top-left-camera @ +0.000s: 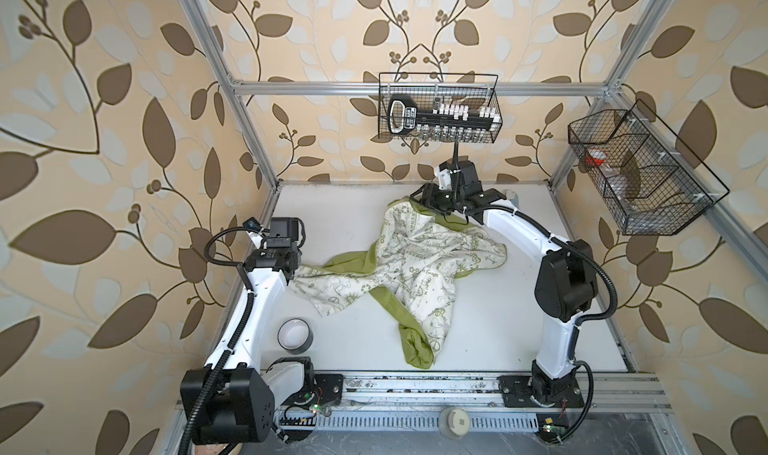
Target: Zip up the jacket
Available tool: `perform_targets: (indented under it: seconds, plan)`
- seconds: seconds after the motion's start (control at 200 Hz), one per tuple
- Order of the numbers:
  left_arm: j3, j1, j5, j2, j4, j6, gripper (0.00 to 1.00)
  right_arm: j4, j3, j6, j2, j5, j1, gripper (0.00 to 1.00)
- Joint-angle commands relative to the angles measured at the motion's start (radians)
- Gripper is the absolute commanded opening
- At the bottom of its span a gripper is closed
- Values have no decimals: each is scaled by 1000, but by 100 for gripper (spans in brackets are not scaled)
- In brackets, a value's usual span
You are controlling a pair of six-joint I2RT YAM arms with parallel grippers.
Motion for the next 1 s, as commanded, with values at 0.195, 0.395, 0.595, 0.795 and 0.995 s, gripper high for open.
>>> perform_targets:
  seconds: [0.195,0.395,0.595,0.795,0.995]
  plan:
    - [96,-58,295,-65,20,69,67,-36,-216,-85,-287,31,-150,75]
    - [170,-515,358,-31,14,226,69,27,-583,-52,-454,-21,-379,74]
    - [245,-979,391,143,-11,367,73,128,-815,-12,-478,-89,-532,75]
    - [316,-1175,441,364,-101,419,73,237,-907,23,-381,-119,-573,79]
    - [278,-1264,538,435,-76,417,75,324,-943,60,-312,-131,-571,80]
